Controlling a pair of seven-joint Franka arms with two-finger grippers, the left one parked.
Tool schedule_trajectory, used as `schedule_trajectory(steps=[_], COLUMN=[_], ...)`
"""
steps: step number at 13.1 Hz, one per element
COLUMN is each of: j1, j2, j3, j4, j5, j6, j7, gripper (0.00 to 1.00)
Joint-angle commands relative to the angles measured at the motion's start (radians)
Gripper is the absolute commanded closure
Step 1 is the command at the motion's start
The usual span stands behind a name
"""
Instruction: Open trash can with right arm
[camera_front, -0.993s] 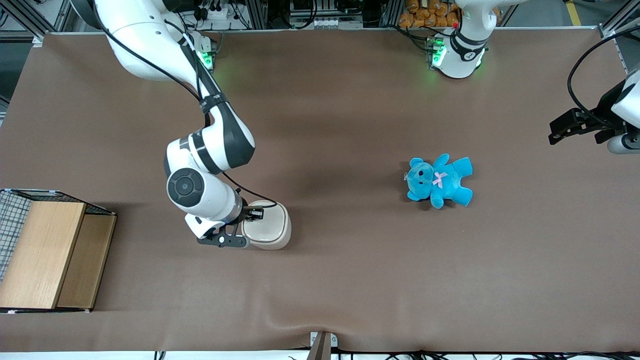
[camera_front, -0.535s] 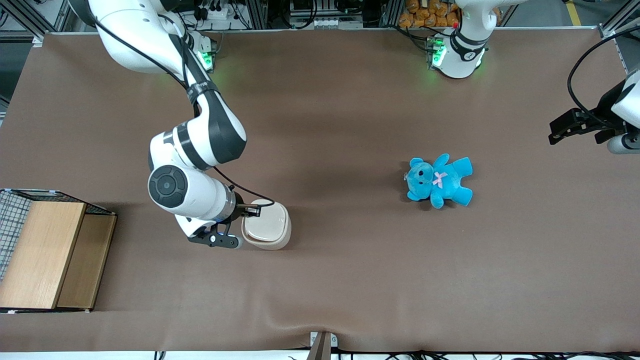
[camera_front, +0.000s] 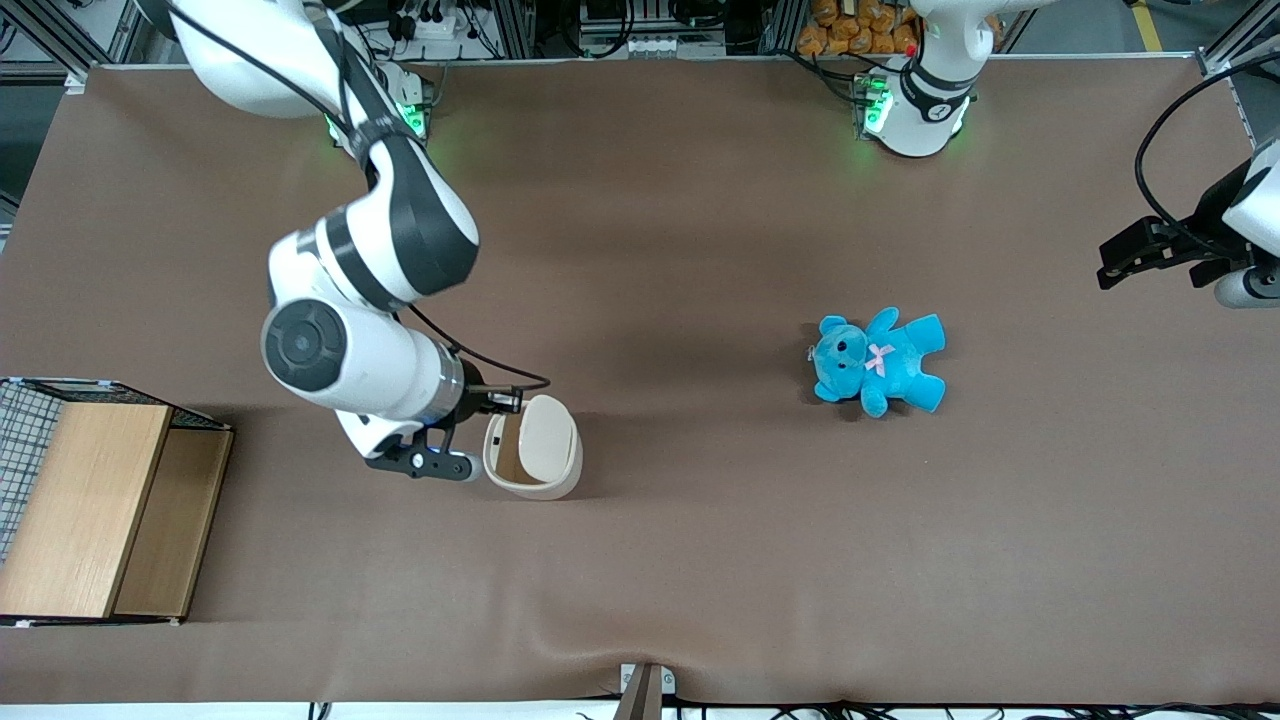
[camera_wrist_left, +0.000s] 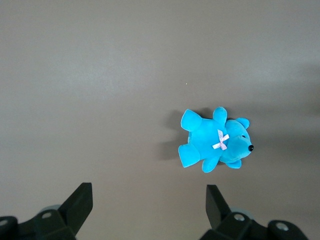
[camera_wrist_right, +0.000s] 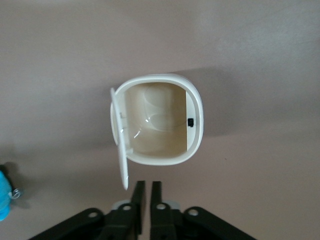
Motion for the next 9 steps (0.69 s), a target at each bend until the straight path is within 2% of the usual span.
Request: schedule_trajectory(steps=[1, 3, 7, 9], j1=[-0.006, -0.025, -0.123, -0.183], j2=[-0.073, -0.098, -0.144, -0.167], j3=[-0.003, -0.010, -0.017, -0.016], j4=[-0.008, -0.014, -0.013, -0.016], j5=[0.019, 0.008, -0.005, -0.030], j6=[-0.025, -0.062, -0.108, -0.140], j7=[0.012, 0.007, -0.007, -0.098], gripper=[0.00, 0.00, 0.00, 0.00])
